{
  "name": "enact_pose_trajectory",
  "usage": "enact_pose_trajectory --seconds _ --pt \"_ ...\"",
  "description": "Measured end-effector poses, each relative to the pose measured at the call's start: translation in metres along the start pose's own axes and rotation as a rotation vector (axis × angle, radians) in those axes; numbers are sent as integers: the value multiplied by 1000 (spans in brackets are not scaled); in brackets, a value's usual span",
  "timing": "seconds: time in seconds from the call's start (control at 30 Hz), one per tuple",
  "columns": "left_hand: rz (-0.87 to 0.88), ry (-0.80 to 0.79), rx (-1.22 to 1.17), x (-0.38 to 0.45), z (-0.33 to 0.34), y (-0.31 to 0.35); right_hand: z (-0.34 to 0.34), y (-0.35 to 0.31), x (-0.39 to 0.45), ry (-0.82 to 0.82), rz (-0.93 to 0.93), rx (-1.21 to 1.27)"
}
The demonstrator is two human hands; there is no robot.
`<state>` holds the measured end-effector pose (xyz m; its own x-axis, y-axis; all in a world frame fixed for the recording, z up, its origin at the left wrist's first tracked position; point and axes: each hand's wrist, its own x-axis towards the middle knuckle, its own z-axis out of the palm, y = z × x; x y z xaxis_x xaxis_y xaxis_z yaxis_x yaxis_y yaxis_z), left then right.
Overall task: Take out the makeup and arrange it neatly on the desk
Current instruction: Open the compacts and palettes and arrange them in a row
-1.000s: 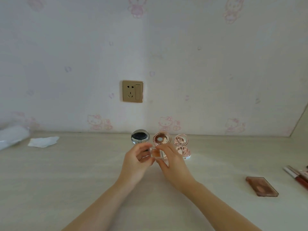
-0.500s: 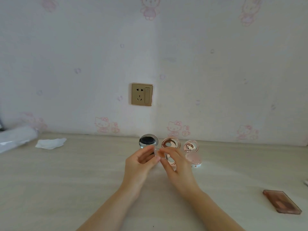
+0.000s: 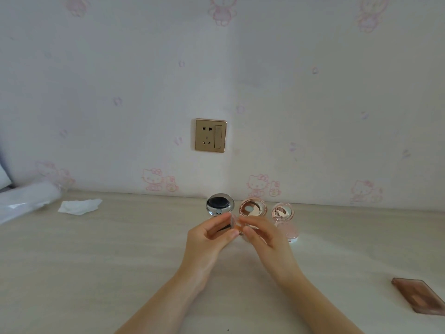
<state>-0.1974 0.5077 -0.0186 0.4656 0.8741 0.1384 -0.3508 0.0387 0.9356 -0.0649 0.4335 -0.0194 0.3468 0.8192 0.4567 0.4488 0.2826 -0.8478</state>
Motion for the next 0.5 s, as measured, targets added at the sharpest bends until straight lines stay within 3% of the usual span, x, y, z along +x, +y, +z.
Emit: enact_pose_trajectory --seconds 0.5 --pt "-3 -48 167 -10 0 4 -2 -3 1 81 104 25"
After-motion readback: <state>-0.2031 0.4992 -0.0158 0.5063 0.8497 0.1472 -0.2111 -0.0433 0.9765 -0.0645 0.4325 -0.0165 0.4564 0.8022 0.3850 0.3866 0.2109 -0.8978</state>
